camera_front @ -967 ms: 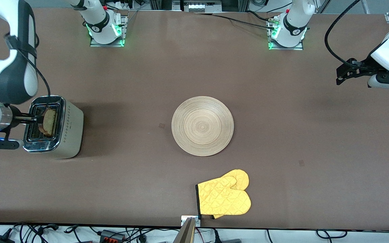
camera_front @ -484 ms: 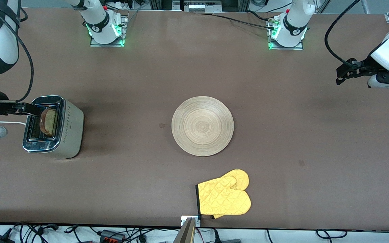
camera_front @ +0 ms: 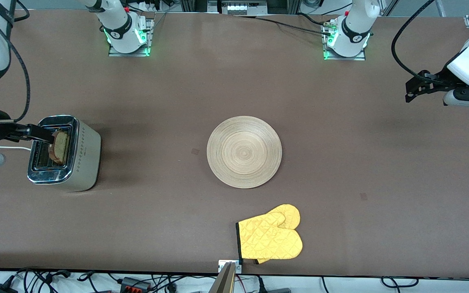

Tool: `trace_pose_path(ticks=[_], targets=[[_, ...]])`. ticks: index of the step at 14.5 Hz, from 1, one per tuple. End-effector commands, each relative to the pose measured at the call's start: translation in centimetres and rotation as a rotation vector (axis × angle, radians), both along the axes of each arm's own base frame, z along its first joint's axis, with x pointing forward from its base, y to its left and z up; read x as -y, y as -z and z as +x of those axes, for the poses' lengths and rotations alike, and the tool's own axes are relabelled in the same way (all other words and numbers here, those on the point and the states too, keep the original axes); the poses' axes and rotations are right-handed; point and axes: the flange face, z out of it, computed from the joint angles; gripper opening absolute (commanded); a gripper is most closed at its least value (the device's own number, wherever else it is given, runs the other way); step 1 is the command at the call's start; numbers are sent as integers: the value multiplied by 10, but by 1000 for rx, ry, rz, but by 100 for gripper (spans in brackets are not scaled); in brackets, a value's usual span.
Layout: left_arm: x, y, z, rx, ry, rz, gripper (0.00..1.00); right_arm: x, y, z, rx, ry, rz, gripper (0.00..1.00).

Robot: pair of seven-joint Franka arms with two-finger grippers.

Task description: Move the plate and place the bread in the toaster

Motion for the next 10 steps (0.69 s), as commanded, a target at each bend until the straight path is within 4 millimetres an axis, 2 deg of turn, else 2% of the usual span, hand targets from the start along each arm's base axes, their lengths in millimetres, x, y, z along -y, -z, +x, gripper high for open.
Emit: trace_pose_path(ticks=[1, 4, 9, 10], targets=[[-1, -3, 0, 4, 10, 8, 100, 9, -24, -6, 66, 1, 41, 100], [-1, -3, 0, 4, 10, 8, 100, 30, -28, -12, 105, -1, 32, 100], [-3, -3, 0, 2, 8, 8, 100, 31, -25, -27, 91, -17, 20, 100], [-4, -3, 0, 2, 7, 8, 100, 34, -28, -36, 94, -15, 14, 100]])
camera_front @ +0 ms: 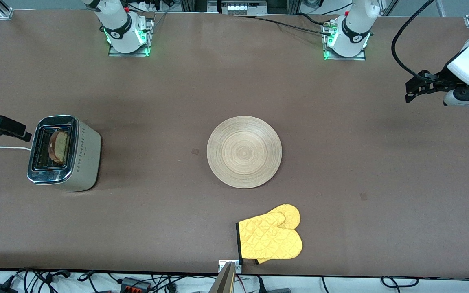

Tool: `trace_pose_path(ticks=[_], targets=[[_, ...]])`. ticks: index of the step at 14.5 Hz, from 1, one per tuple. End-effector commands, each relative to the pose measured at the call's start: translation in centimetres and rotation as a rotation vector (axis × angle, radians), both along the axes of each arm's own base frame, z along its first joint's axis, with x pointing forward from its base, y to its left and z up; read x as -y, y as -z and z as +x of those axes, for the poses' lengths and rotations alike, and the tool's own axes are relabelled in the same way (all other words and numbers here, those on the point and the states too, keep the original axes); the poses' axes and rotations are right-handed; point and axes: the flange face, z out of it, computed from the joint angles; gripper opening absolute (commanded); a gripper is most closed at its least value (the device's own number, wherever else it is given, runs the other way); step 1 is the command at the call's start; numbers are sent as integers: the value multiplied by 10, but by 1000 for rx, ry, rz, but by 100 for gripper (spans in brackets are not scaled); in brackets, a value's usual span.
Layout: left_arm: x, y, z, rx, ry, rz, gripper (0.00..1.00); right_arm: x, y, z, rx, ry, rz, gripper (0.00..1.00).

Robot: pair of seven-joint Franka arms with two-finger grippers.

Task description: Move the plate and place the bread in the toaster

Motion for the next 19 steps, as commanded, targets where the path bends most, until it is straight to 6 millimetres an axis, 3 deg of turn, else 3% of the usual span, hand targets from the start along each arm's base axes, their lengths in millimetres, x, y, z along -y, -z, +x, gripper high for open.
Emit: trace_pose_path(ticks=[1, 8, 12, 19], targets=[[-3, -3, 0, 2, 7, 8, 100, 1, 1, -28, -5, -9, -43, 100], [-3, -3, 0, 2, 7, 8, 100, -5, 14, -78, -13, -22, -62, 100], [-3, -3, 0, 2, 7, 8, 100, -5, 3, -99, 4, -27, -62, 100], [-3, -3, 0, 2, 7, 8, 100, -7, 2, -112, -45, -22, -58, 100]])
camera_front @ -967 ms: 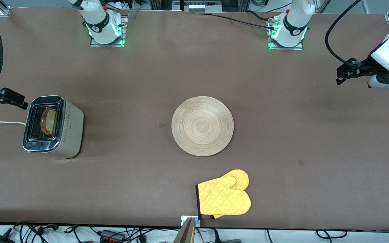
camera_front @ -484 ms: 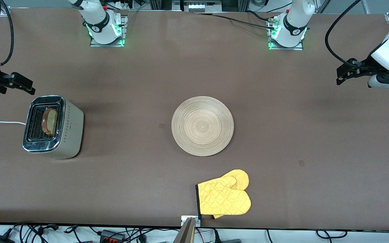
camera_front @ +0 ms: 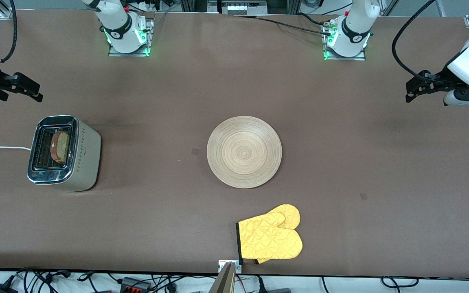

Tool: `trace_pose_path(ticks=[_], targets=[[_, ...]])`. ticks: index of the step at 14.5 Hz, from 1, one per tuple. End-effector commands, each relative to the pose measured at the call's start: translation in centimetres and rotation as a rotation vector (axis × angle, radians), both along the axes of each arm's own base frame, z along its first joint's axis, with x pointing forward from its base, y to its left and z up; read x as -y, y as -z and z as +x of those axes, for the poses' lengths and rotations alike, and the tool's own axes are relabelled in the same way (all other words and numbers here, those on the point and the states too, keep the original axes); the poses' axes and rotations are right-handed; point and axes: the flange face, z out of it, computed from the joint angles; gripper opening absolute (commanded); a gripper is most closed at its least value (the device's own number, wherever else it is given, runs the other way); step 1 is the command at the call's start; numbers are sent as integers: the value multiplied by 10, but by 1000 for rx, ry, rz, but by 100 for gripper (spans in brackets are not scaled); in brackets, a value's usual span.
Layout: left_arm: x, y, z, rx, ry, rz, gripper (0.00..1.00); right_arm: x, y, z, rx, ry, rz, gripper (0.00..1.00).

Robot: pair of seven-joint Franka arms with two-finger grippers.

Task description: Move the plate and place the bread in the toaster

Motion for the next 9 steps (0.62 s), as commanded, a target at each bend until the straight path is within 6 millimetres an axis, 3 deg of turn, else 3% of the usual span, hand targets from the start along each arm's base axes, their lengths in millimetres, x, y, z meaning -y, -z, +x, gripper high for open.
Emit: trace_pose_path(ticks=[1, 9], targets=[[-3, -3, 0, 2, 8, 8, 100, 0, 3, -8, -22, 4, -4, 100], [-3, -3, 0, 2, 8, 8, 100, -1, 2, -8, -25, 1, 2, 100]])
